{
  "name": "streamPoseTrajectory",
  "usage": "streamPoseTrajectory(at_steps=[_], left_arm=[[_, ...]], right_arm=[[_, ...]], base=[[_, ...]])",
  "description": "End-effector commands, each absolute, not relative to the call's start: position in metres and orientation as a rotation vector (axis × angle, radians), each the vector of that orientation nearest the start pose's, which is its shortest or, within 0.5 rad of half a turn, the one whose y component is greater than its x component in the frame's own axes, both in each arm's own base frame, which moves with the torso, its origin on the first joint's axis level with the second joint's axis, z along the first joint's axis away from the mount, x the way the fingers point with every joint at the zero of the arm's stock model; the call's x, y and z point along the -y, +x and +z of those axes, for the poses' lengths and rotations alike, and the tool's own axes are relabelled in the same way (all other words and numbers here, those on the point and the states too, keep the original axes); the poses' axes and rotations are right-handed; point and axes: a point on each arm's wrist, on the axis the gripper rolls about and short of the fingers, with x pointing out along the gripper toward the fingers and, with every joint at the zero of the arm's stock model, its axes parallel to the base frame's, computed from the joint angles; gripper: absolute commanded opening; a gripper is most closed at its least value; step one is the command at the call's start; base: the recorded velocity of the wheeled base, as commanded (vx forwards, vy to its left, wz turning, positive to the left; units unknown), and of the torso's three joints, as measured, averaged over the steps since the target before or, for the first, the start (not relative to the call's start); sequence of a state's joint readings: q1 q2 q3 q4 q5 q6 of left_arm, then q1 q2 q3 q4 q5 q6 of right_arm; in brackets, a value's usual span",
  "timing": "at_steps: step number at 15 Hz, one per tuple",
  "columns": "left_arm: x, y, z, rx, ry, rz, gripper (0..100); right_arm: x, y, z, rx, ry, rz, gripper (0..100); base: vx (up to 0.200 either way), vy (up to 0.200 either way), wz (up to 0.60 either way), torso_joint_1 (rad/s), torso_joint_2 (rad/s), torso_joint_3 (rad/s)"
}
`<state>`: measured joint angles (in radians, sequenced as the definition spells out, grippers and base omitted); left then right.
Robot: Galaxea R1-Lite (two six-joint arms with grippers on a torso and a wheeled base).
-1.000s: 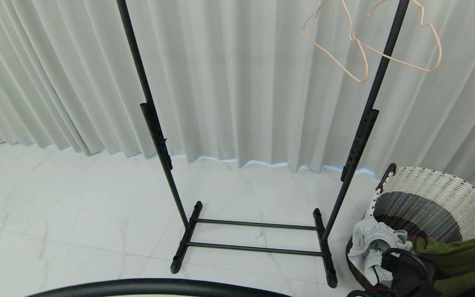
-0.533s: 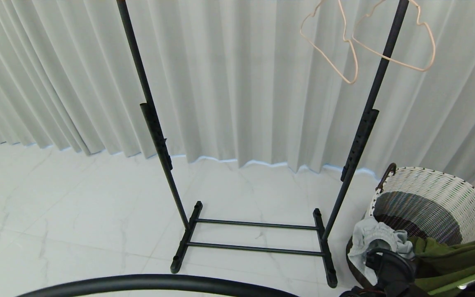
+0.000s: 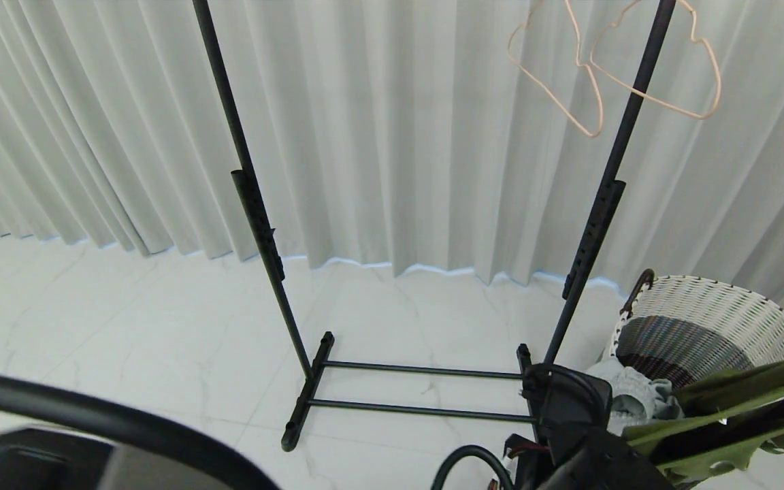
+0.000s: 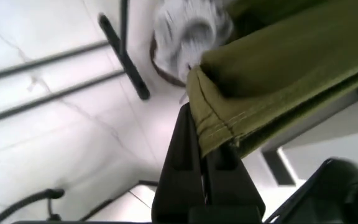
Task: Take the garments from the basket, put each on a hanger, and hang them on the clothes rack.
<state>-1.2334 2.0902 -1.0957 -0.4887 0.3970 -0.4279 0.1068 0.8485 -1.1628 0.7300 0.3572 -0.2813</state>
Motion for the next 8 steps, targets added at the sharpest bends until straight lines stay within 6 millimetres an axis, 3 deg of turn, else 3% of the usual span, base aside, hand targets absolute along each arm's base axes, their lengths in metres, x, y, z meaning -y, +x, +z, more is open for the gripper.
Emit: streamPoseTrajectory(at_steps=[1, 5, 8], left_arm=[[0.335, 0.134, 0.159, -0.433, -0.105, -0.721, 0], [0.286, 0.117, 0.184, -0.371, -0.065, -0.726, 0], [0.256, 0.107, 0.190, -0.352, -0.048, -0.730, 0]], right_arm=[[-0.012, 0.040, 0.312, -0.339, -0.222, 0.514, 0], [-0.018, 0.057, 0.322, -0.254, -0.259, 0.573, 0], [-0.023, 0.059, 0.322, -0.231, -0.322, 0.654, 0]], base=[[0.000, 0.000, 0.00, 0.000, 0.00, 0.000], [0.000, 0.000, 0.00, 0.000, 0.00, 0.000], [0.000, 0.000, 0.00, 0.000, 0.00, 0.000]])
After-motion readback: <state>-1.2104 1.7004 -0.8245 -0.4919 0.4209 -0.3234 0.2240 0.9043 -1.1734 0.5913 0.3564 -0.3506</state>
